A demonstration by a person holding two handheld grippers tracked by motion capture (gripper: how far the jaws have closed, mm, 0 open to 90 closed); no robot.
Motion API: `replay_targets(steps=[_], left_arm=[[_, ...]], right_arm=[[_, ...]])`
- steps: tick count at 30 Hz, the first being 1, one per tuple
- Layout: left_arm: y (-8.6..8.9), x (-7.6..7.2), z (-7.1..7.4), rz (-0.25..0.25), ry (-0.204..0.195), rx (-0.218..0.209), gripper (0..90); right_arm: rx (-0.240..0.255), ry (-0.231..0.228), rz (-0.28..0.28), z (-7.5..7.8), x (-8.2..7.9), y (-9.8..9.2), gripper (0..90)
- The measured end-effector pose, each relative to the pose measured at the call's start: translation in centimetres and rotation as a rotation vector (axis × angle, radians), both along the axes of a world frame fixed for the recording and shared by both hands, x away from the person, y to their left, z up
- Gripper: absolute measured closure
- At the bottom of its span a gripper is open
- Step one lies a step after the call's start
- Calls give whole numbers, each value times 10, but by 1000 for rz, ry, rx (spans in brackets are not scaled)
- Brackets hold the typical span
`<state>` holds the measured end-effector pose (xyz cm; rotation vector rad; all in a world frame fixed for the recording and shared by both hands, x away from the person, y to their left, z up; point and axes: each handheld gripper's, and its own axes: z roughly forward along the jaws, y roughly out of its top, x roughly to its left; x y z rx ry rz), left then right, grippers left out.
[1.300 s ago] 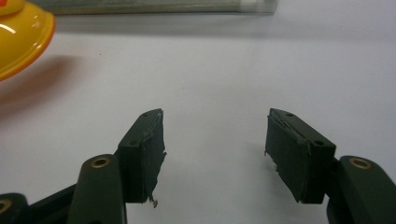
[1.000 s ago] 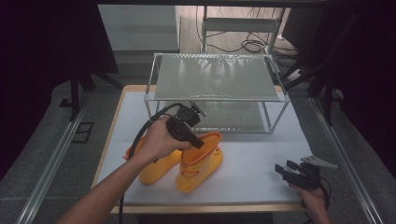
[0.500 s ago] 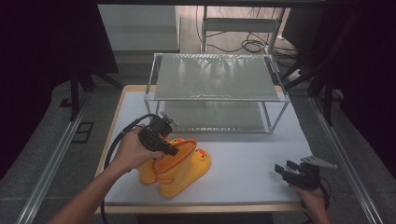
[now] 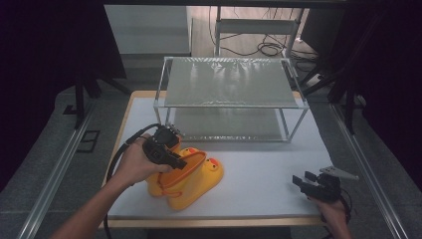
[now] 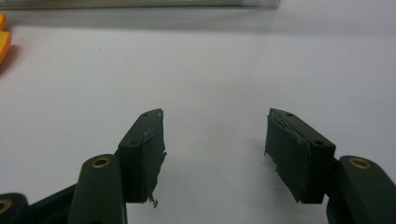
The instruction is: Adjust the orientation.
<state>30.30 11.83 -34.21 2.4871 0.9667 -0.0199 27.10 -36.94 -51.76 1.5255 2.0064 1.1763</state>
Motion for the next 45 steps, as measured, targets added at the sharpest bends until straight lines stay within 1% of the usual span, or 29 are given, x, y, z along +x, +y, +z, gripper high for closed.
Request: replay_targets(steps=[2, 6, 9, 14, 17, 22, 25, 28, 33, 36, 40, 45], left_arm=[[0, 0, 3, 6, 0, -17, 631], [5, 0, 14, -1, 2, -62, 586], [8, 0, 20, 3, -9, -70, 571], [12, -2, 26, 10, -19, -80, 554], [14, -3, 30, 10, -24, -91, 533], [18, -4, 42, 14, -37, -117, 516], [21, -6, 47, 14, -40, -120, 502], [25, -6, 51, 17, -40, -138, 497], [32, -7, 55, 32, -52, -155, 484], [36, -7, 55, 39, -45, -160, 473], [41, -6, 53, 48, -38, -152, 454], [48, -5, 53, 64, -36, -165, 438]], right_arm=[[1, -2, 1, 0, 0, 0, 369], [2, -3, 0, 0, 0, -1, 368], [2, 0, -2, 0, 0, -1, 368], [8, -3, -5, 1, 0, -1, 367], [9, -2, -5, 1, 0, -2, 367], [10, -4, -7, 1, 0, -3, 367], [6, -4, -7, 1, 0, -4, 366], [7, -4, -5, 2, 0, -3, 365], [7, -2, -6, 2, 0, -3, 364], [8, -3, -7, 2, 0, -4, 364], [6, 0, -6, 1, 0, -3, 364], [10, 1, -5, 1, 0, -2, 363]])
